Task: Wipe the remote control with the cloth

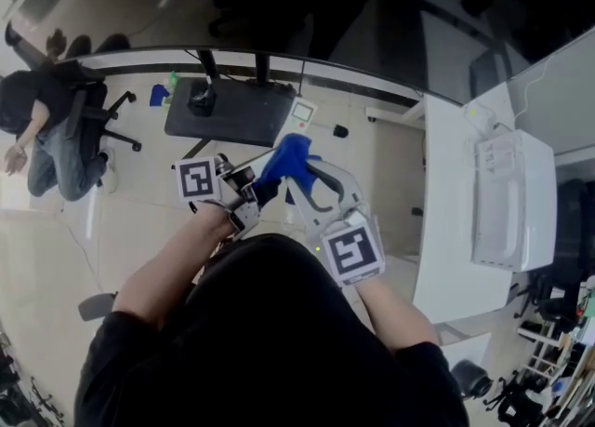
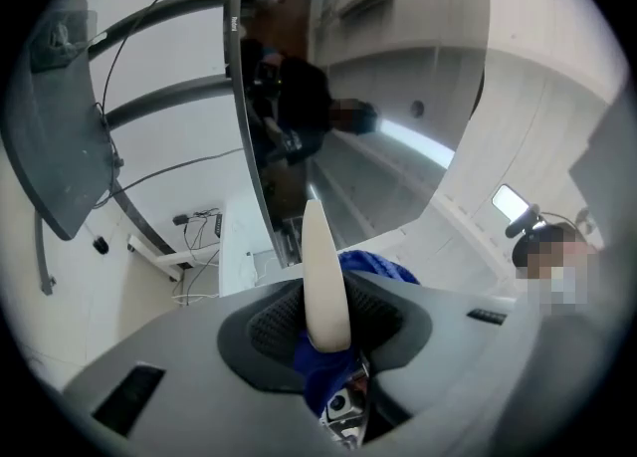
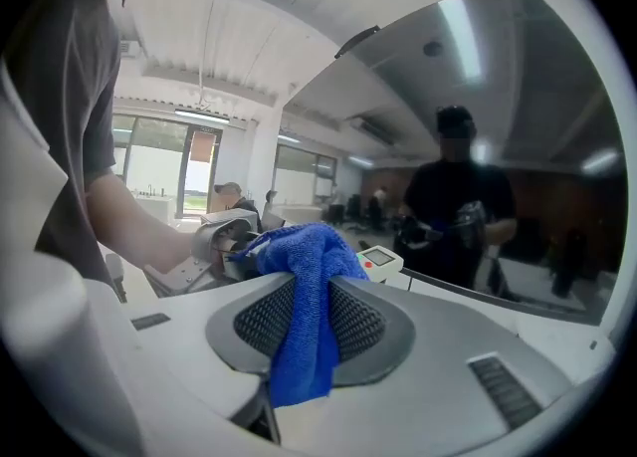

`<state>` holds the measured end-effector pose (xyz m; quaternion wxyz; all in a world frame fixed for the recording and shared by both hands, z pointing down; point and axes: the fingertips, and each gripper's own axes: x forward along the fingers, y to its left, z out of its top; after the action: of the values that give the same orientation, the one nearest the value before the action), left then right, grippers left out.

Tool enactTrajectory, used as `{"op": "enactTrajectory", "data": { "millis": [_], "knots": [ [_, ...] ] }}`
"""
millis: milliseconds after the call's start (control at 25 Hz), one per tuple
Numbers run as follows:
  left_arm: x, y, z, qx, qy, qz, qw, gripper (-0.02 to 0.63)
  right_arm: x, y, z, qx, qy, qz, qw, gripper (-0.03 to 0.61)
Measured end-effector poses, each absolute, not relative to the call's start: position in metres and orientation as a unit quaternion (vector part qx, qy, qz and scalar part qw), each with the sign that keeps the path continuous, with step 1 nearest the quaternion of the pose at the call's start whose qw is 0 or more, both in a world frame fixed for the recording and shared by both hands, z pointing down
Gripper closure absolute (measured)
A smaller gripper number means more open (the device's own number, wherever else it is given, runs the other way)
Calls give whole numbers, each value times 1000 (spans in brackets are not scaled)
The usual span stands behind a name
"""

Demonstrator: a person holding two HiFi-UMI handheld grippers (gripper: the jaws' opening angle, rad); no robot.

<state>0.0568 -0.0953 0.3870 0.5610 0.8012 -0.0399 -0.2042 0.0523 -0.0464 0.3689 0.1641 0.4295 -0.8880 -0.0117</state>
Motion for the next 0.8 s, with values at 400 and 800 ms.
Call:
{"op": "enactTrajectory", "data": {
  "millis": [400, 800],
  "knots": [
    [64, -55, 408, 908, -49, -32, 416, 500, 87, -68, 358, 454, -865, -41, 209, 471],
    [56, -58, 408, 960, -124, 48, 244, 501, 111, -77, 331, 496, -851, -44, 165, 471]
  ]
}}
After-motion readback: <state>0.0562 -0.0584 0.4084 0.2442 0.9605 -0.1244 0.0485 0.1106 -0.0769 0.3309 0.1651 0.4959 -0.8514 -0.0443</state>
